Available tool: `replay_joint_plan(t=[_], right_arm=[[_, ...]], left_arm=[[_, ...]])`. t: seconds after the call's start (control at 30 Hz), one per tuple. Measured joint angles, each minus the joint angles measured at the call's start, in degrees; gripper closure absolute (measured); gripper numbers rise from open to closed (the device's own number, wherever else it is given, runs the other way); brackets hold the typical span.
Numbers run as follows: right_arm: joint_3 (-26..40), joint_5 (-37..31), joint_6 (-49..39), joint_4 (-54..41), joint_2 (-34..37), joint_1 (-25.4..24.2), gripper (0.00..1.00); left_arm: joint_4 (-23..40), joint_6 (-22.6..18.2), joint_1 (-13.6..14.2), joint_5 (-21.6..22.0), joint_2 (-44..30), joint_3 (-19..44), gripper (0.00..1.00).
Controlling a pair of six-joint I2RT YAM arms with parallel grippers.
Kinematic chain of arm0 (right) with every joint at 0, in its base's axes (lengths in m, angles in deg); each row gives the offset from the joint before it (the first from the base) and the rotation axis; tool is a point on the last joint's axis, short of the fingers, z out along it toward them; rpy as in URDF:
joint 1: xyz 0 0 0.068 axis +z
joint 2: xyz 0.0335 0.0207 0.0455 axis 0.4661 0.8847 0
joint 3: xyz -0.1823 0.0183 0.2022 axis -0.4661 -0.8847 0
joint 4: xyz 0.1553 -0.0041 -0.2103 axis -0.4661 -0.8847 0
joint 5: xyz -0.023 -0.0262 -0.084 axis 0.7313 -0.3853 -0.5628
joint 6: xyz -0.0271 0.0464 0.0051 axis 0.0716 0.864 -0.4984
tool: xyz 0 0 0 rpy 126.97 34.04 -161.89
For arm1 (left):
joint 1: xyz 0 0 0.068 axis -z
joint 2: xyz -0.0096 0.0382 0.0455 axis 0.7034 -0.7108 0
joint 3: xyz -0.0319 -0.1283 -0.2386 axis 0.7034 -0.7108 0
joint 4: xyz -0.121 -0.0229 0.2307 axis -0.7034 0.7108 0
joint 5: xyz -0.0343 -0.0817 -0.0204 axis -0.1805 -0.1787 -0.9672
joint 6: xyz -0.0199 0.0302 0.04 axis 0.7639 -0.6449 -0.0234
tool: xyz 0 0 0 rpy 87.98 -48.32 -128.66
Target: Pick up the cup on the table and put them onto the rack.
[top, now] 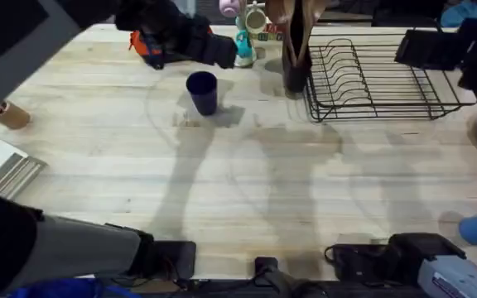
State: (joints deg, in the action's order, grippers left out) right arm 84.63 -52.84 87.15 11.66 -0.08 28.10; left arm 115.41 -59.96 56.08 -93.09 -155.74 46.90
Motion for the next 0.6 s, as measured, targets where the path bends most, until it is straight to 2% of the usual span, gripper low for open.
replay_joint_plan(t=[0.2, 0.6], right_arm=[[0.0, 0.0, 0.0, 0.0, 0.0, 0.0, 0.004], [0.0, 0.0, 0.2, 0.0, 0.0, 0.0, 0.005]], left_arm=[[0.8, 0.9, 3.1, 0.0, -0.6, 0.0, 0.007], [3.6, 2.7, 6.0, 0.7, -6.6, 0.0, 0.007]])
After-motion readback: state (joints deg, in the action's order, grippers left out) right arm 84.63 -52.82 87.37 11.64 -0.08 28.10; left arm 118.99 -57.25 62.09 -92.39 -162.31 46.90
